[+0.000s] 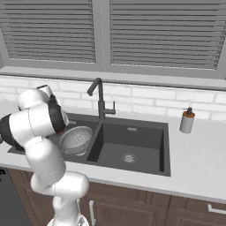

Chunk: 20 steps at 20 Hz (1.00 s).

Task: Put the colander in the sink, put the apple, kiwi in the colander, and turn on the sink faucet and pour water over the colander.

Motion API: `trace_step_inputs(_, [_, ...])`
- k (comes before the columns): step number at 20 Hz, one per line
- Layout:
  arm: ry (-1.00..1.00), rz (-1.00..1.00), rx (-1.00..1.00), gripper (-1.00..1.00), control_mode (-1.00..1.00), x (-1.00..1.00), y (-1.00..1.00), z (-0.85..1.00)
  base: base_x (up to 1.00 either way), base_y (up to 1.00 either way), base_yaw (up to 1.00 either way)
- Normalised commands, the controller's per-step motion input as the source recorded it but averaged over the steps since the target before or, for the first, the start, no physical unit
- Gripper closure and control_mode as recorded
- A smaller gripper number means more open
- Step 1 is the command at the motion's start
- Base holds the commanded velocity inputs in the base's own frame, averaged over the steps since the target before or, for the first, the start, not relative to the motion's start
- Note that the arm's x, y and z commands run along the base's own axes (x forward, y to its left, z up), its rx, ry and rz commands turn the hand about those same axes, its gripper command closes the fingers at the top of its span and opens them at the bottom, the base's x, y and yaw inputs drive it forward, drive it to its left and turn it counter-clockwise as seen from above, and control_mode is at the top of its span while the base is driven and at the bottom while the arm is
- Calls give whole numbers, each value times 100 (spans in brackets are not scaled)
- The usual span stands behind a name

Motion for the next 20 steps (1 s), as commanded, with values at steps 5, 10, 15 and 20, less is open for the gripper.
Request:
trace_step_inputs(5, [-8, -17, -5, 100, -100, 15, -43, -68, 0, 0, 0])
trace_step_inputs(10, [-14, -5, 0, 100, -100, 26, -51, -68, 0, 0, 0])
trace_step_inputs(15, [-13, -1, 0, 100, -100, 30, -41, -55, 0, 0, 0])
trace_step_inputs(20, [-13, -3, 0, 100, -100, 20, -14, -49, 0, 0, 0])
